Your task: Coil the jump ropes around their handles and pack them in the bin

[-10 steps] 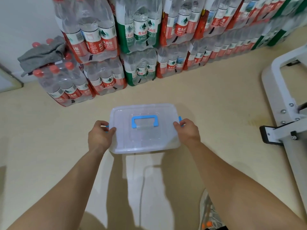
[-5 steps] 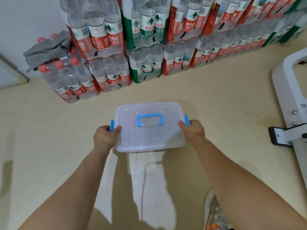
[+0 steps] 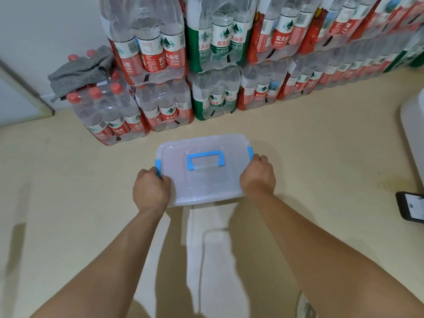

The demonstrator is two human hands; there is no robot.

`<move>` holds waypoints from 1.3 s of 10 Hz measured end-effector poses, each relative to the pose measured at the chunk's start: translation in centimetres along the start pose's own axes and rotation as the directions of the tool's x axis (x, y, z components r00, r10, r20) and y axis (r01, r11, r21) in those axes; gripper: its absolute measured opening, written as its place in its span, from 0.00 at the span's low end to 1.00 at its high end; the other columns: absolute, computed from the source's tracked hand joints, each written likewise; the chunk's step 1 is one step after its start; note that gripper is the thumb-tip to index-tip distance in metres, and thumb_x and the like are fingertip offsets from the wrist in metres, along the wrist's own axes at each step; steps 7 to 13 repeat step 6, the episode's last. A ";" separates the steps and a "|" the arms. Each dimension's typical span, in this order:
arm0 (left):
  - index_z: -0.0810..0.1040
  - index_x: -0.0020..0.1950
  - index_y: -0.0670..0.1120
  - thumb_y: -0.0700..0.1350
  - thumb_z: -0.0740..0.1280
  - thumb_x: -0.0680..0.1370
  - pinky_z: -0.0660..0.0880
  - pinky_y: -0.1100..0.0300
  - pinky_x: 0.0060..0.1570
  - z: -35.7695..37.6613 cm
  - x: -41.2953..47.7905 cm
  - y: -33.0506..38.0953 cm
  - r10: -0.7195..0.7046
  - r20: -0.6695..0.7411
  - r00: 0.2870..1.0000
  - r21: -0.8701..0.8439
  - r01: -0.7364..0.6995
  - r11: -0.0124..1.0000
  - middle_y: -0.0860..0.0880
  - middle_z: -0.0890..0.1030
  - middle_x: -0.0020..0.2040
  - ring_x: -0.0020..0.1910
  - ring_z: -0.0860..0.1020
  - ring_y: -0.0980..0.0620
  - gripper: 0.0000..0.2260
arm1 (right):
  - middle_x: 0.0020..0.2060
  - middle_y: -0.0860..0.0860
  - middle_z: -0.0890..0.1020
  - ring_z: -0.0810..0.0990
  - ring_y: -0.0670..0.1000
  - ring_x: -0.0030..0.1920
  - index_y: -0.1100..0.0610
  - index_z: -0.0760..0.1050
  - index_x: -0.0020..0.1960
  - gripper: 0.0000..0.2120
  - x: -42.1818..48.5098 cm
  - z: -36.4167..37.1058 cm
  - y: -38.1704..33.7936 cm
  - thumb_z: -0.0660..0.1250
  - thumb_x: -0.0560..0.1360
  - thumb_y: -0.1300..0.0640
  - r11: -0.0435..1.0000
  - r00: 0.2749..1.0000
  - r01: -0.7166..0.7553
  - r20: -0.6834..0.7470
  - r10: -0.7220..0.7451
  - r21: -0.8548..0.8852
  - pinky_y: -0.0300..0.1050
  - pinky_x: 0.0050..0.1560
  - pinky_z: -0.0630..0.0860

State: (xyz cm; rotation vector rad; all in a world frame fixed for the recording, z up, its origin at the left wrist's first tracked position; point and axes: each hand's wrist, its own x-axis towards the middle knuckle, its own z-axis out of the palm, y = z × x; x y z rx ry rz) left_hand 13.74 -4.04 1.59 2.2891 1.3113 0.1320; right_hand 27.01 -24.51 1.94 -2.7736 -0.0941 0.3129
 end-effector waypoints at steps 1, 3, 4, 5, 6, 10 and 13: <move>0.76 0.45 0.41 0.43 0.63 0.76 0.68 0.53 0.38 -0.7 1.8 0.1 -0.017 0.010 1.000 0.005 0.017 1.000 0.43 0.73 0.45 0.40 0.73 0.42 0.05 | 0.64 0.58 0.72 0.72 0.60 0.63 0.60 0.66 0.71 0.21 1.5 0.1 -2.2 0.60 0.78 0.65 0.998 0.997 0.063 0.041 -0.063 0.007 0.52 0.58 0.72; 0.80 0.52 0.44 0.44 0.63 0.76 0.71 0.56 0.39 -1.9 2.5 -1.0 -0.053 0.077 0.996 -0.060 0.057 0.997 0.44 0.81 0.46 0.43 0.77 0.44 0.09 | 0.69 0.57 0.70 0.71 0.60 0.67 0.57 0.60 0.78 0.28 2.5 -0.6 -3.0 0.58 0.78 0.63 0.995 0.986 0.057 0.152 -0.069 0.085 0.53 0.63 0.72; 0.73 0.70 0.43 0.48 0.63 0.79 0.71 0.55 0.48 -3.7 1.9 -0.4 -0.059 0.117 0.991 0.003 0.059 0.998 0.44 0.80 0.62 0.58 0.77 0.41 0.20 | 0.68 0.55 0.70 0.69 0.60 0.66 0.57 0.63 0.75 0.25 1.7 -2.4 -3.2 0.59 0.78 0.60 0.995 0.981 0.092 0.165 -0.097 0.037 0.54 0.59 0.73; 0.72 0.69 0.41 0.49 0.64 0.79 0.70 0.54 0.49 -6.0 1.2 0.2 -0.006 0.175 0.985 0.090 -0.010 0.996 0.42 0.77 0.65 0.62 0.75 0.41 0.21 | 0.66 0.56 0.70 0.70 0.60 0.65 0.57 0.68 0.71 0.20 0.7 -4.8 -3.5 0.60 0.79 0.58 0.993 0.978 0.119 0.172 -0.115 -0.015 0.52 0.56 0.72; 0.72 0.69 0.42 0.52 0.63 0.80 0.70 0.54 0.50 -9.0 0.2 1.0 0.069 0.209 0.975 0.182 -0.109 0.977 0.43 0.76 0.65 0.62 0.75 0.43 0.21 | 0.66 0.56 0.70 0.70 0.60 0.65 0.58 0.69 0.71 0.21 -0.7 -8.0 -4.3 0.60 0.79 0.56 0.986 0.975 0.160 0.164 -0.151 -0.045 0.51 0.56 0.71; 0.72 0.69 0.42 0.52 0.63 0.80 0.70 0.54 0.50 -9.0 0.2 1.0 0.069 0.209 0.975 0.182 -0.109 0.977 0.43 0.76 0.65 0.62 0.75 0.43 0.21 | 0.66 0.56 0.70 0.70 0.60 0.65 0.58 0.69 0.71 0.21 -0.7 -8.0 -4.3 0.60 0.79 0.56 0.986 0.975 0.160 0.164 -0.151 -0.045 0.51 0.56 0.71; 0.72 0.69 0.42 0.52 0.63 0.80 0.70 0.54 0.50 -9.0 0.2 1.0 0.069 0.209 0.975 0.182 -0.109 0.977 0.43 0.76 0.65 0.62 0.75 0.43 0.21 | 0.66 0.56 0.70 0.70 0.60 0.65 0.58 0.69 0.71 0.21 -0.7 -8.0 -4.3 0.60 0.79 0.56 0.986 0.975 0.160 0.164 -0.151 -0.045 0.51 0.56 0.71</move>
